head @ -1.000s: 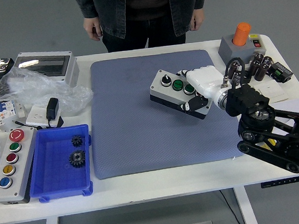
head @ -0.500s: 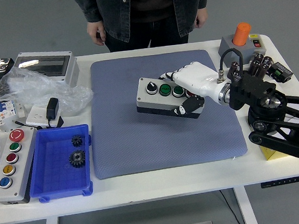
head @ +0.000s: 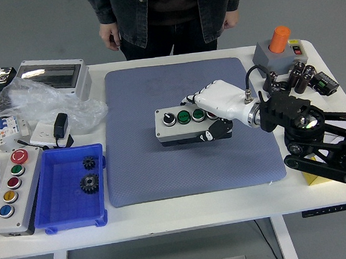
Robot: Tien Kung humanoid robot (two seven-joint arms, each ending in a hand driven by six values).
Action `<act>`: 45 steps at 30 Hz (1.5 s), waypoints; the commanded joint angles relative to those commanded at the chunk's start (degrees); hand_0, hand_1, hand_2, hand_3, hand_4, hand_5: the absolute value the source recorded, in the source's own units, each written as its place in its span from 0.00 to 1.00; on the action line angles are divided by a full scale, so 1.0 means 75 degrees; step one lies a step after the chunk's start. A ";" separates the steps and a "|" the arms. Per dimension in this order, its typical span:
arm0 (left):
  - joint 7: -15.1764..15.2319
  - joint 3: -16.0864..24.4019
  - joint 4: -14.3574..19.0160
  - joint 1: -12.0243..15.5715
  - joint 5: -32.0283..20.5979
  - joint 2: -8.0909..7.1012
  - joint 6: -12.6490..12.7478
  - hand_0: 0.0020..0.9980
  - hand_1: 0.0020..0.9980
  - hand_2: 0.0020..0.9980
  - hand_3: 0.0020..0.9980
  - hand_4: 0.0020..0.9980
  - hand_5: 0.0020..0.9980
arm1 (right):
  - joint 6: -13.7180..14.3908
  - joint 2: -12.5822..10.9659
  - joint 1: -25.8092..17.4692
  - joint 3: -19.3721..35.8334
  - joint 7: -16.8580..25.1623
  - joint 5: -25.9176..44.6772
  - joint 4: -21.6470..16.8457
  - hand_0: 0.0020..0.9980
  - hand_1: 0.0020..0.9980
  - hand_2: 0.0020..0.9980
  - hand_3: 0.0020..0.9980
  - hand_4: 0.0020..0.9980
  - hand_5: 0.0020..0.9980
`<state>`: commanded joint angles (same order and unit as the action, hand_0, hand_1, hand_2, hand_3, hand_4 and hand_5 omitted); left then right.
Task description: Pick up the button,place it on the desk,press the button,press the button
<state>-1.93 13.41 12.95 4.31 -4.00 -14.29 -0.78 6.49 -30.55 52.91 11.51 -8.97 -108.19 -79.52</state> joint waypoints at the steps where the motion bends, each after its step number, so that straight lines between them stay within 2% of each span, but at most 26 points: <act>1: 0.0004 -0.0002 0.0000 -0.0001 -0.0003 0.0000 0.0001 0.71 0.76 0.69 0.73 0.78 0.45 | 0.0015 0.0013 0.0002 -0.0023 0.0025 0.0018 0.0041 0.64 0.66 0.61 0.62 0.70 0.00; 18: 0.0065 -0.0023 -0.0006 -0.0016 -0.0047 0.0003 0.0009 0.71 0.76 0.69 0.74 0.78 0.45 | 0.0109 0.0200 -0.0043 -0.0258 0.0259 0.0259 0.0837 0.66 0.68 0.63 0.63 0.70 0.00; 45: 0.0121 0.0015 0.0008 -0.0002 -0.0021 0.0007 0.0042 0.71 0.76 0.70 0.75 0.78 0.46 | 0.0267 0.0376 -0.0084 -0.0595 0.0288 0.0117 0.1351 0.68 0.68 0.66 0.63 0.72 0.00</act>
<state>-1.02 13.52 13.01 4.30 -4.16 -14.23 -0.46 8.49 -27.73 52.28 7.05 -6.81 -107.31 -69.38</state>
